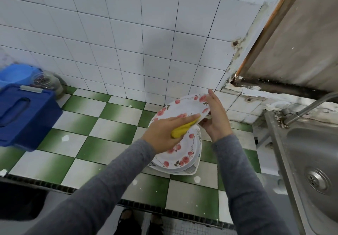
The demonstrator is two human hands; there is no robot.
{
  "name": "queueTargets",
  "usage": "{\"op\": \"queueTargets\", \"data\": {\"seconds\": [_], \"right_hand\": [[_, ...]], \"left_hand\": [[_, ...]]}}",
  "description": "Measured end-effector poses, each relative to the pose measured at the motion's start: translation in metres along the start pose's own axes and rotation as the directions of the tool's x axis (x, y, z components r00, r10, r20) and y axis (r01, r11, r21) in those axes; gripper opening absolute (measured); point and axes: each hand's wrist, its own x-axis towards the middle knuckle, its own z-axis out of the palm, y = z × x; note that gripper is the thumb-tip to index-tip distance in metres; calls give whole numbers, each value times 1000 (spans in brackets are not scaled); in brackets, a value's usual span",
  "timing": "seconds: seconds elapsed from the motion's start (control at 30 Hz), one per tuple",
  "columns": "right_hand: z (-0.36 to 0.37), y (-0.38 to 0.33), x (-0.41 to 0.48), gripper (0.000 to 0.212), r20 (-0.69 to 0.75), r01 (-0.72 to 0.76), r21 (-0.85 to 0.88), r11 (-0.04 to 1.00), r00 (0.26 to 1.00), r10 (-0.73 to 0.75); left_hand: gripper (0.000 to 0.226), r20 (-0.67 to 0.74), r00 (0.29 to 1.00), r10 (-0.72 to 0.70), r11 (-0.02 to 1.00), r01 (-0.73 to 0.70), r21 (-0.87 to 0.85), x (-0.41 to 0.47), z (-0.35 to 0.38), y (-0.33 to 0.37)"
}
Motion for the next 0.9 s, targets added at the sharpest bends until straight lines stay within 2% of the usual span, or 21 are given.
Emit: {"op": "queueTargets", "data": {"seconds": [0.1,0.17,0.23,0.3,0.43,0.5,0.63,0.77,0.83,0.9], "right_hand": [[5,0,1,51,27,-11,-163,987,999,16],[7,3,-1,55,41,29,-278,960,999,-19],[5,11,-8,49,41,106,-356,928,994,-98],[-2,23,-15,46,53,161,-375,913,987,-153],[-13,46,-24,40,82,180,-282,942,983,-163],[-11,51,-24,37,58,195,-184,963,981,-187],[1,52,-25,34,-14,135,144,980,991,-135],[5,52,-33,33,-26,82,330,940,997,-78],[7,49,-36,34,-6,84,390,917,996,-88],[9,45,-39,34,12,103,419,902,993,-119]], "left_hand": [[62,-39,995,-91,991,86,-100,5,-18,-10],[60,-51,972,-230,926,202,-318,8,-30,-15],[57,-56,924,-379,755,274,-596,9,-40,-21],[55,-36,872,-489,559,282,-780,10,-49,-28],[57,66,811,-581,214,230,-949,12,-65,-41],[56,97,804,-587,130,212,-969,13,-69,-47],[56,128,795,-593,75,213,-974,10,-70,-60],[64,117,774,-622,105,231,-967,5,-68,-71],[66,61,724,-687,153,226,-962,2,-66,-76],[61,-45,613,-789,226,222,-949,2,-68,-78]]}}
